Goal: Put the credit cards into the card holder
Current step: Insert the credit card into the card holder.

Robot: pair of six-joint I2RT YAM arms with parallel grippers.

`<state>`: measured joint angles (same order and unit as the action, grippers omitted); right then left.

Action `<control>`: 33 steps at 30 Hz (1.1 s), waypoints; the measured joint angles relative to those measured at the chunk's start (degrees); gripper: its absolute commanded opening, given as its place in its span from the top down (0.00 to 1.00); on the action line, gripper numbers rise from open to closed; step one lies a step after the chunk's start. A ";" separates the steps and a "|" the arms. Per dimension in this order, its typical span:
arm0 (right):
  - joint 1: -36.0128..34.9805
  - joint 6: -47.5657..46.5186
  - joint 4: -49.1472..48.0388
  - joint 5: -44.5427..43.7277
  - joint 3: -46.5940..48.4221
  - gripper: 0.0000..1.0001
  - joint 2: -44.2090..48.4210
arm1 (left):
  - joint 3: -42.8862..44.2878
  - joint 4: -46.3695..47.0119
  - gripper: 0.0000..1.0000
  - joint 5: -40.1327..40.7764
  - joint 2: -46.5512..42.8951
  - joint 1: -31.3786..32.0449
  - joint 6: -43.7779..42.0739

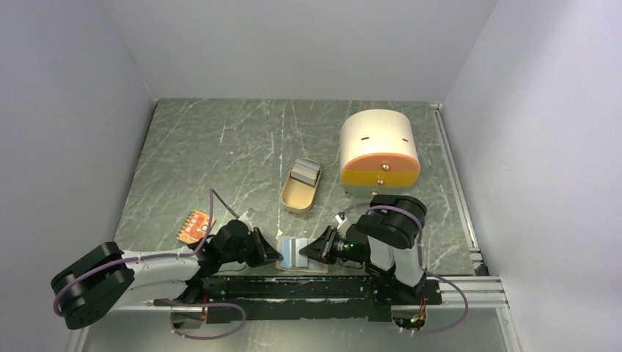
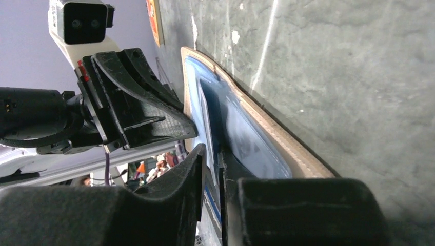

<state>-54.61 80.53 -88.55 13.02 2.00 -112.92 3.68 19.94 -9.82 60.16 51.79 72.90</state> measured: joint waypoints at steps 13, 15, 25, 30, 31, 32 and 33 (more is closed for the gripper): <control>-2.58 -6.45 26.88 -7.48 1.79 0.60 23.19 | -0.09 1.27 0.77 0.00 1.49 0.02 0.24; -3.98 -8.04 36.44 -10.23 4.31 0.58 28.13 | 0.04 1.57 0.78 -0.04 1.70 0.02 0.07; -7.76 -11.21 62.47 -16.35 13.84 0.53 35.34 | 0.31 2.51 0.81 -0.37 2.93 0.07 -0.85; -9.27 -12.55 72.02 -18.84 17.35 0.50 37.38 | 0.31 2.51 0.79 -0.37 1.92 0.07 -1.20; -9.51 -12.72 73.09 -19.08 17.90 0.49 37.42 | 0.31 2.51 0.79 -0.39 1.81 0.07 -1.31; -9.66 -12.85 73.83 -19.23 18.29 0.49 37.42 | 0.31 2.51 0.79 -0.42 1.77 0.07 -1.36; -9.81 -13.03 74.66 -19.39 18.75 0.48 37.42 | 0.31 2.54 0.79 -0.48 1.73 0.07 -1.38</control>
<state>-64.42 67.51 -13.89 -6.37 20.75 -75.50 3.99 22.48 -10.31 61.89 51.86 71.53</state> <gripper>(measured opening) 0.502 0.209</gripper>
